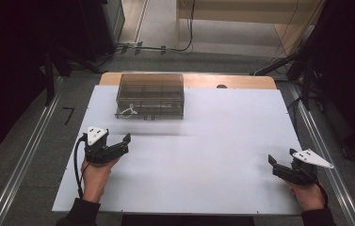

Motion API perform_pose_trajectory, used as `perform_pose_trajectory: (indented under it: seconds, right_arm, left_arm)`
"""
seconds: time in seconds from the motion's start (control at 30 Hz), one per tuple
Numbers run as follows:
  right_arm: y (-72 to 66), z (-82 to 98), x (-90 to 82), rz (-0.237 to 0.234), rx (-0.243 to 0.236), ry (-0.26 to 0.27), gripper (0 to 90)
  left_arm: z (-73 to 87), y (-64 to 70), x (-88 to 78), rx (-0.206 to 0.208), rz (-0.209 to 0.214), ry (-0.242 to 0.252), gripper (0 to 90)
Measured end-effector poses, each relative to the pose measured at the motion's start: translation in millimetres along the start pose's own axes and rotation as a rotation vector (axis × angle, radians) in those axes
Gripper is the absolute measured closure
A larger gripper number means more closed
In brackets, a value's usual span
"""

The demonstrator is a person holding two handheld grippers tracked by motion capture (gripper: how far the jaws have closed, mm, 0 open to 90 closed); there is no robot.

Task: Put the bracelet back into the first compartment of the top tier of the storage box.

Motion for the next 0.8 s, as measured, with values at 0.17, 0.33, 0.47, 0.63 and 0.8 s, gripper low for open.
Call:
perform_pose_trajectory:
  seconds: [0.17,0.33,0.47,0.63,0.8]
  right_arm:
    - [0.1,0.1,0.0,0.000,0.001,0.000,14.8]
    - [0.0,0.2,-0.1,-0.001,-0.001,-0.001,14.8]
    - [-0.3,0.2,-0.2,-0.001,-0.002,-0.001,14.8]
    - [-0.5,0.4,-0.3,-0.001,-0.001,-0.003,14.8]
    - [-0.5,0.5,0.0,-0.002,-0.003,-0.003,14.8]
  left_arm:
    - [3.7,0.3,-2.5,0.002,-0.001,-0.004,17.5]
    - [8.0,0.7,-5.2,0.001,0.003,-0.011,17.5]
    - [10.4,0.8,-7.0,0.005,0.003,-0.022,16.9]
    - [12.9,1.5,-9.5,0.004,0.008,-0.023,16.9]
    - [15.0,1.3,-13.1,0.004,0.010,-0.020,16.9]
Point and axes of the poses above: each handheld gripper's, and its own axes: x roughly forward along the jaws, z roughly out of its underside, y roughly to its right, the point moved 5 cm from there along x, roughly forward along the jaws, and after that the axes turned 7 degrees about z, right-handed, at the moved point
